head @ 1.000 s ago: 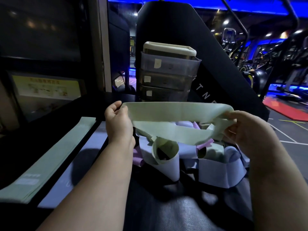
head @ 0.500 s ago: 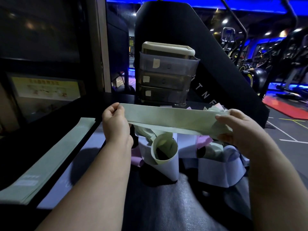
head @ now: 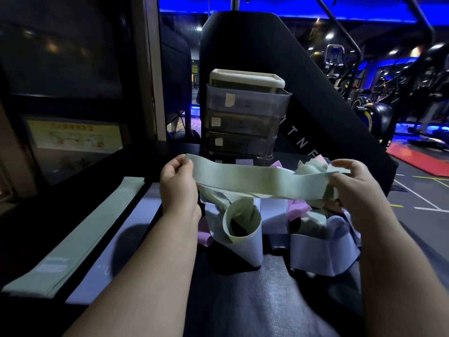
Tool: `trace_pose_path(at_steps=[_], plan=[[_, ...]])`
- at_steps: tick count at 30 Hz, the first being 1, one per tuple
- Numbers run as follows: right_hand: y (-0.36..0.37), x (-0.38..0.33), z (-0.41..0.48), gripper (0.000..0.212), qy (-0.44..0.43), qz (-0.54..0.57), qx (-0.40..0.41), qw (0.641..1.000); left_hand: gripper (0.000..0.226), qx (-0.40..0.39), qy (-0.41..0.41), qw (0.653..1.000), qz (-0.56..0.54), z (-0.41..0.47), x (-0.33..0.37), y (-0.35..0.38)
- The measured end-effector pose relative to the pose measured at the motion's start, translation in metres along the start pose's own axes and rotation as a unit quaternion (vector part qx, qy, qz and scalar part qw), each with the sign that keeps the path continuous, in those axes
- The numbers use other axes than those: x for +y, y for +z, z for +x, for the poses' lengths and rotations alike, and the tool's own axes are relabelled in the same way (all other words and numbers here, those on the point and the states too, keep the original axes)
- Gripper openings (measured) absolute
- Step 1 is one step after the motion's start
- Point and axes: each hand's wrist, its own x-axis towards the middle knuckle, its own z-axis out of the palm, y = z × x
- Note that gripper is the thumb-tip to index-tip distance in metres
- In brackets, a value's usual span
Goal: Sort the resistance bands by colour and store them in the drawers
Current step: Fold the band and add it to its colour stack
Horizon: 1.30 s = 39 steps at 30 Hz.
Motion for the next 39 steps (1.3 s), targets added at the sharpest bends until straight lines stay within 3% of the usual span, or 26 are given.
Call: trace_pose_path(at_steps=[8, 13, 17, 20, 22, 28, 32, 34, 37, 39], plan=[[-0.004, 0.003, -0.002, 0.023, -0.068, -0.103, 0.067, 0.990, 0.015, -0.082, -0.007, 0.993, 0.090, -0.012, 0.023, -0.011], [0.000, 0.001, -0.005, 0.023, -0.058, -0.081, 0.074, 0.992, 0.017, -0.100, 0.045, 0.978, 0.178, -0.013, 0.046, -0.049], [0.009, -0.002, -0.014, 0.020, -0.092, -0.023, 0.036, 0.995, 0.016, -0.107, 0.085, 0.960, 0.246, -0.014, 0.059, -0.091], [0.019, -0.004, -0.023, 0.015, -0.089, 0.063, -0.039, 0.993, 0.015, -0.111, 0.067, 0.958, 0.256, -0.018, 0.068, -0.120], [0.027, -0.005, -0.027, 0.026, -0.084, 0.100, -0.094, 0.987, 0.015, -0.116, 0.046, 0.965, 0.230, -0.022, 0.071, -0.135], [0.046, -0.010, -0.035, 0.029, -0.074, 0.177, -0.165, 0.968, 0.025, -0.144, 0.025, 0.981, 0.124, -0.031, 0.078, -0.165], [0.056, -0.014, -0.040, 0.035, -0.042, 0.184, -0.180, 0.965, 0.034, -0.158, 0.032, 0.977, 0.138, -0.027, 0.081, -0.177], [0.061, -0.015, -0.042, 0.030, -0.048, 0.168, -0.171, 0.970, 0.027, -0.169, 0.022, 0.973, 0.158, -0.025, 0.078, -0.184], [0.073, -0.018, -0.049, 0.023, -0.095, 0.104, -0.160, 0.977, 0.007, -0.164, 0.045, 0.953, 0.249, -0.020, 0.073, -0.198], [0.082, -0.023, -0.053, 0.027, -0.122, 0.060, -0.149, 0.979, 0.011, -0.160, 0.081, 0.932, 0.316, -0.019, 0.071, -0.204]])
